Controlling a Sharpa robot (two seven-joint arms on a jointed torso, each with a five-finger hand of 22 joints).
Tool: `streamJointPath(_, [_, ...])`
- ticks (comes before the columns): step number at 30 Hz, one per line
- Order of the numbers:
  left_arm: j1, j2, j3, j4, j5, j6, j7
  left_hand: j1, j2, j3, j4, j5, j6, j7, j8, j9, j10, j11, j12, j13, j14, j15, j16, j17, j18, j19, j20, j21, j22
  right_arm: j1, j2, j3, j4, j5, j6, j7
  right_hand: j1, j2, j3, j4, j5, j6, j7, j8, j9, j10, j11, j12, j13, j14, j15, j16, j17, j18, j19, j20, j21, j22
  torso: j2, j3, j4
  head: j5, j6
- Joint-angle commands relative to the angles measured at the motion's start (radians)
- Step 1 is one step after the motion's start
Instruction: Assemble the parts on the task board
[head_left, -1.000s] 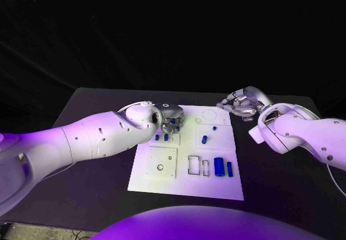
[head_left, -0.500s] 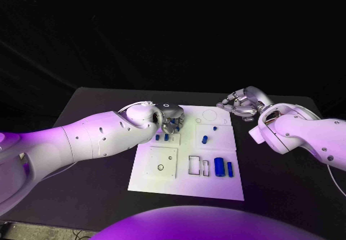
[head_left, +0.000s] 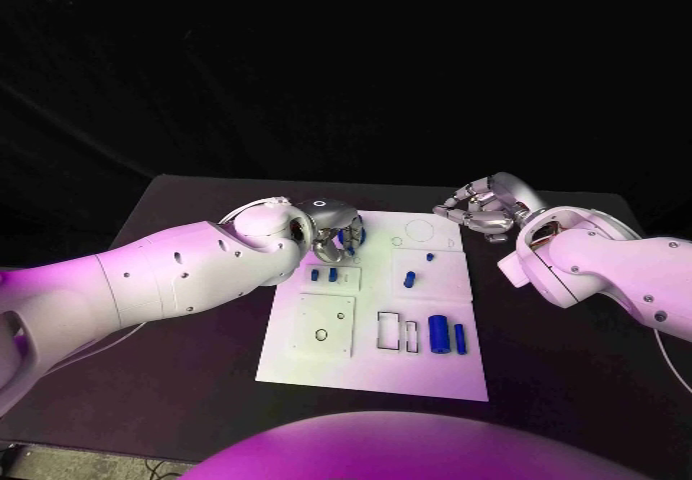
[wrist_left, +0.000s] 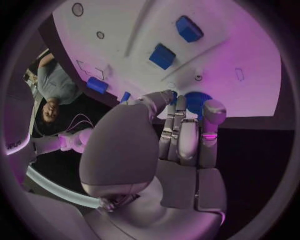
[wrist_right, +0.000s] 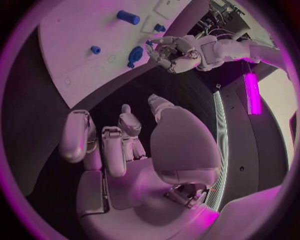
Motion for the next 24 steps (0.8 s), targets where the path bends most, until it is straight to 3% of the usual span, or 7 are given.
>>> streamJointPath(1, [0.001,-0.022,0.011,0.033,0.056,-0.031,0.002,-0.010,0.000,-0.001,-0.005,0.000,0.002,0.004,-0.004,-0.001,0.004,0.000,-0.007,0.000,0.007,-0.003,0.006,0.000,-0.006,0.006,0.002,0.006,0.109,-0.001,0.000,0.000,0.000,-0.011,-0.002,0.009,0.006,-0.003,0.004,0.000,0.007,-0.002,0.001,-0.001,0.002,-0.001,-0.001,0.000,0.002,0.071,-0.005,-0.006,0.146,0.018,-0.007,0.001,-0.005,0.147,-0.001,-0.0001,0.0020,0.001,0.000])
streamJointPath(6, [0.003,-0.068,0.026,0.070,0.094,-0.002,-0.012,-0.019,-0.005,0.000,-0.008,-0.002,0.001,0.004,-0.007,-0.002,0.005,0.001,-0.014,0.000,0.006,-0.002,0.004,-0.005,-0.006,0.002,0.003,0.004,0.108,-0.002,-0.001,0.000,0.000,-0.012,-0.002,0.008,0.006,-0.003,0.004,0.000,0.007,-0.002,0.001,-0.001,0.002,-0.001,-0.001,0.000,0.002,0.071,-0.005,-0.006,0.146,0.018,-0.007,0.001,-0.005,0.147,0.000,0.0012,0.0024,0.004,0.000])
streamJointPath(12, [0.004,-0.103,0.030,0.072,0.125,0.056,-0.022,-0.025,-0.006,0.001,-0.011,-0.005,-0.001,0.004,-0.010,-0.003,0.005,0.002,-0.022,-0.001,0.000,-0.001,-0.001,-0.017,-0.004,-0.006,0.004,-0.006,0.104,-0.002,-0.003,0.000,0.000,-0.012,-0.002,0.007,0.006,-0.003,0.004,0.000,0.007,-0.002,0.001,-0.001,0.002,-0.001,-0.001,0.000,0.002,0.071,-0.005,-0.006,0.146,0.018,-0.007,0.001,-0.005,0.147,0.000,0.0002,0.0032,0.004,0.000])
streamJointPath(24, [-0.005,-0.099,0.029,0.017,0.151,0.084,-0.014,-0.028,-0.007,0.003,-0.014,-0.009,-0.003,0.004,-0.013,-0.004,0.005,0.003,-0.028,-0.001,-0.004,0.000,-0.004,-0.024,-0.003,-0.011,0.005,-0.011,0.103,-0.003,-0.003,0.000,0.000,-0.014,-0.003,0.006,0.006,-0.003,0.004,0.000,0.007,-0.002,0.001,-0.001,0.002,-0.001,-0.001,0.000,0.002,0.071,-0.005,-0.006,0.146,0.018,-0.007,0.001,-0.005,0.147,0.003,0.0006,-0.0014,0.010,0.000])
